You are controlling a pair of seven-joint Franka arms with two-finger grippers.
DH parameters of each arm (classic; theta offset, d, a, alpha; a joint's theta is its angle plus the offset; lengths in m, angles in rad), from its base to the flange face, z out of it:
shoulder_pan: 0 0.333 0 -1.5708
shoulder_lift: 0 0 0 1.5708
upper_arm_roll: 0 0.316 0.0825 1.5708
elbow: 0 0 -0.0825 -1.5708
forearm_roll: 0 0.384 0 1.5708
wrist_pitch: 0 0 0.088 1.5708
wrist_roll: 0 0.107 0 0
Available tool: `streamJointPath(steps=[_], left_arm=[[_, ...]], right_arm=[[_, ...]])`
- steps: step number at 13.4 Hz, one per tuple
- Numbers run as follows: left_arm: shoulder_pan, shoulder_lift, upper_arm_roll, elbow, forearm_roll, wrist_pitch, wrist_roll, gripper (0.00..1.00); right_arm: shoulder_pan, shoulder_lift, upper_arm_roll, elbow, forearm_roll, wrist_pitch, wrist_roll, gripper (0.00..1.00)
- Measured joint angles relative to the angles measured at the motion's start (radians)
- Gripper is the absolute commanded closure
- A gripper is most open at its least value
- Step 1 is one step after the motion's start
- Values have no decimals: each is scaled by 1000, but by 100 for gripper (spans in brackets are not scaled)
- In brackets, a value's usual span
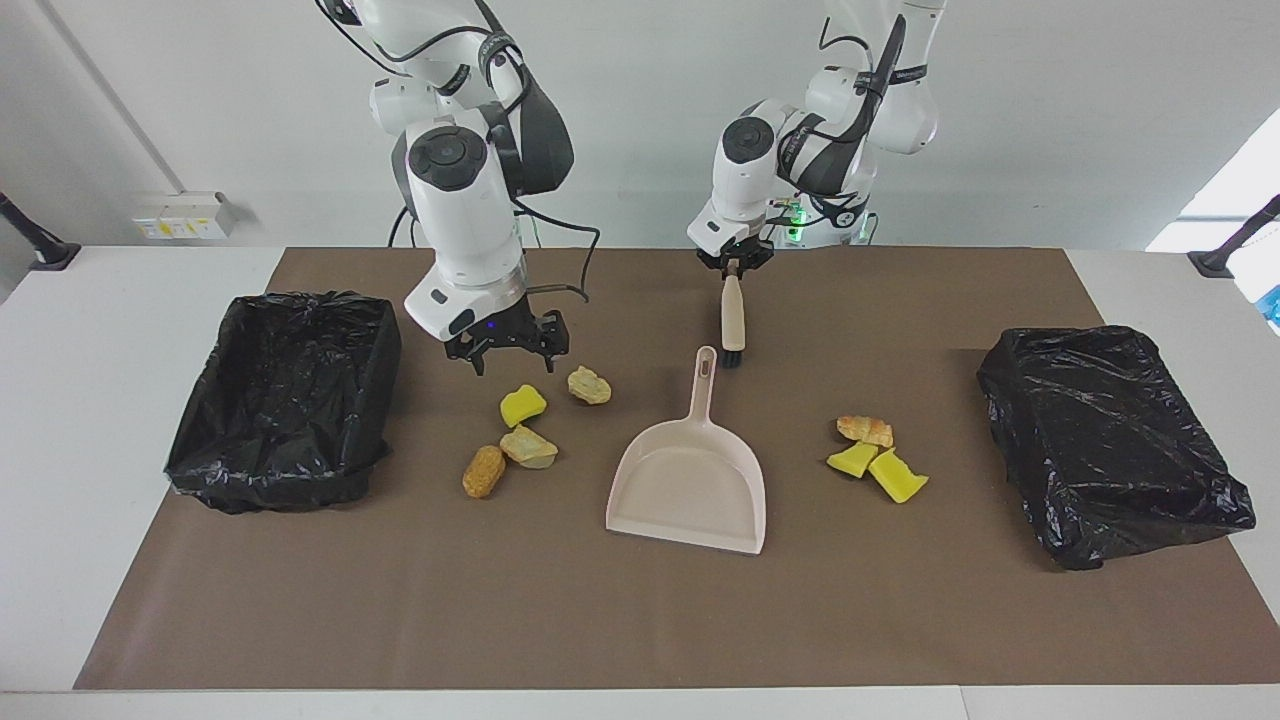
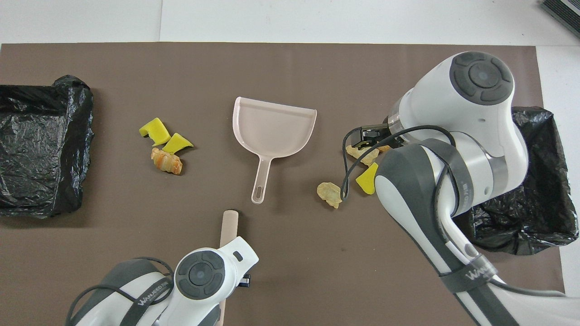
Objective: Sweep and dump trash in bin
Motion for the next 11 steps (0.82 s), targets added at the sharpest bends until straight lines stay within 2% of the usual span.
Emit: streamJointPath(steps=[3, 7, 9, 11], left_arm=[[178, -15, 9, 117, 1, -113, 176, 100], [430, -36, 17, 251, 8, -185, 397, 100], [540, -22, 18, 280, 42, -186, 528, 100], [641, 24, 19, 330, 68, -180, 642, 100]], right_arm=[[34, 12, 2, -5, 0, 35, 75, 0], [154, 55, 2, -11, -22, 128, 257, 0], [222, 91, 2, -11, -84, 183, 386, 0], [287, 138, 2, -1, -130, 228, 505, 0]])
